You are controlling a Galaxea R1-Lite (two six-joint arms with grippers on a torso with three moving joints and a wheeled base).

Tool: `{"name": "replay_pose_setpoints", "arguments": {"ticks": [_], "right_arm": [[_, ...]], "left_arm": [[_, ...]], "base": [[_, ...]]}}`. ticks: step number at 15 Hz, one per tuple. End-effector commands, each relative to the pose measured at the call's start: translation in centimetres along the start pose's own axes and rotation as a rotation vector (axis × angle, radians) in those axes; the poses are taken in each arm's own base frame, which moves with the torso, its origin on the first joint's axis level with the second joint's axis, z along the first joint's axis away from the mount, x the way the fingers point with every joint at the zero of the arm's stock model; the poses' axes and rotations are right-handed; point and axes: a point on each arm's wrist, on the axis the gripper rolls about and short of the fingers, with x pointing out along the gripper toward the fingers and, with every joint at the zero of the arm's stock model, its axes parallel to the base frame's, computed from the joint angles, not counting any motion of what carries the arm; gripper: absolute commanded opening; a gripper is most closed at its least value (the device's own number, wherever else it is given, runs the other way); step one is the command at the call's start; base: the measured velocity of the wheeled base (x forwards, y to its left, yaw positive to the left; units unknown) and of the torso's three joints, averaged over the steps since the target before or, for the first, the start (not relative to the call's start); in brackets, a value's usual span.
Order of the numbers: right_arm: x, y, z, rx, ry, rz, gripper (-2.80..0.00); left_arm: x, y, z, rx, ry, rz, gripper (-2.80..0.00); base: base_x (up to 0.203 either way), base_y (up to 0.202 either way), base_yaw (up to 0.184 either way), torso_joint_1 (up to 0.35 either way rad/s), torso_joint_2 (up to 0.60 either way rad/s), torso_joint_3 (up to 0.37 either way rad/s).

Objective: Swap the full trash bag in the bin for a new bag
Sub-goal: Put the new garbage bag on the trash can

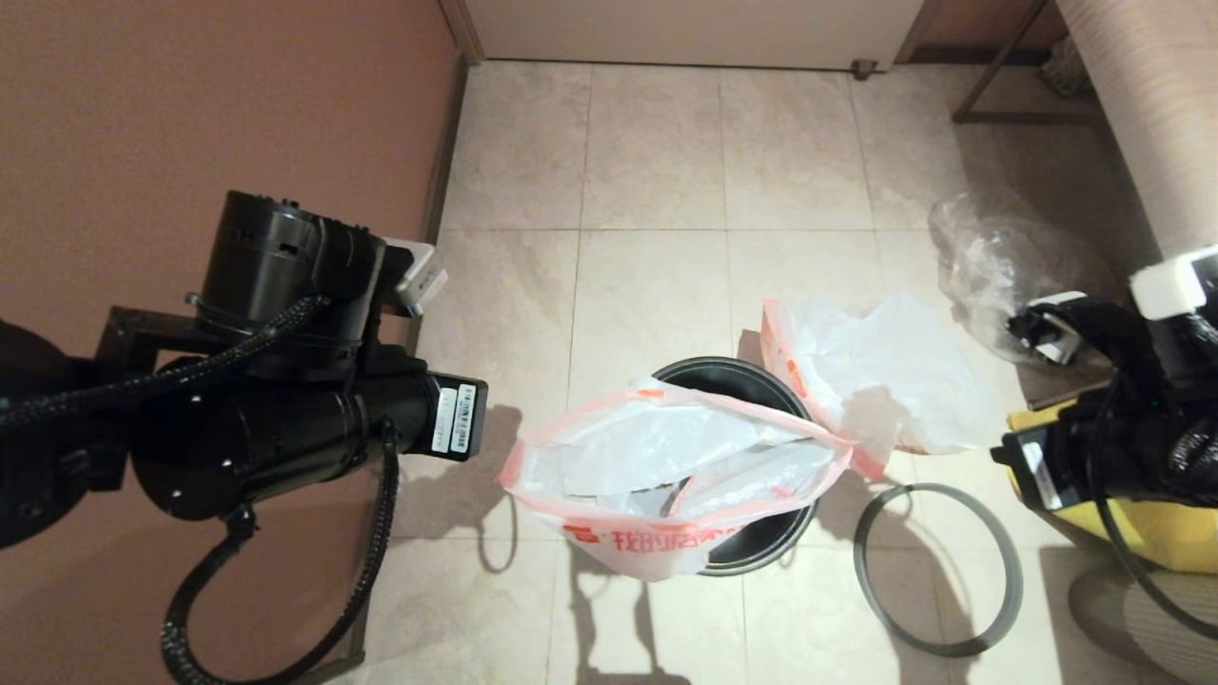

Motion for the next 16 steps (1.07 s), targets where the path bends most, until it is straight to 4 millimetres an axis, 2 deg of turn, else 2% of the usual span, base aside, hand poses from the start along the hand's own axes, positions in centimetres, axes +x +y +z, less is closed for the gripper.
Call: {"name": "replay_pose_setpoints", "arguments": {"ticks": [1, 3, 4, 7, 9, 10, 12, 16], "right_arm": [[1.9, 2.3, 2.0, 0.099, 0.029, 0.050, -2.80], [2.2, 3.6, 1.2, 0.122, 0.134, 0.058, -2.80], [3.1, 4.1, 1.2, 0.152, 0.145, 0.058, -2.80], [6.0, 5.7, 2.7, 0.311, 0.119, 0.068, -2.80], [6.1, 6.3, 4.1, 0.427, 0.081, 0.088, -2.80], [6.2, 6.9, 4.0, 0.444, 0.089, 0.092, 0.00], [6.7, 8.2, 3.6, 0.462, 0.096, 0.060, 0.00], [7.8, 8.3, 3.4, 0.507, 0.117, 0.037, 0.00]], "left_arm": [[0.1, 0.0, 0.0, 0.000, 0.003, 0.004, -2.80], [0.2, -0.1, 0.0, 0.001, 0.005, 0.000, -2.80], [0.2, -0.1, 0.0, 0.001, 0.004, 0.002, -2.80], [0.0, -0.3, -0.1, 0.007, 0.002, -0.006, -2.80], [-0.2, -0.4, 0.0, 0.007, -0.003, -0.011, -2.80], [-0.2, -0.4, 0.0, 0.007, -0.003, -0.011, -2.80], [-0.3, -0.3, 0.0, 0.006, -0.006, -0.011, -2.80], [-0.3, -0.4, 0.0, 0.007, -0.007, -0.011, -2.80]], "base": [[0.000, 0.000, 0.000, 0.000, 0.00, 0.000], [0.000, 0.000, 0.000, 0.000, 0.00, 0.000], [0.000, 0.000, 0.000, 0.000, 0.00, 0.000], [0.000, 0.000, 0.000, 0.000, 0.00, 0.000], [0.000, 0.000, 0.000, 0.000, 0.00, 0.000], [0.000, 0.000, 0.000, 0.000, 0.00, 0.000], [0.000, 0.000, 0.000, 0.000, 0.00, 0.000], [0.000, 0.000, 0.000, 0.000, 0.00, 0.000]]}}
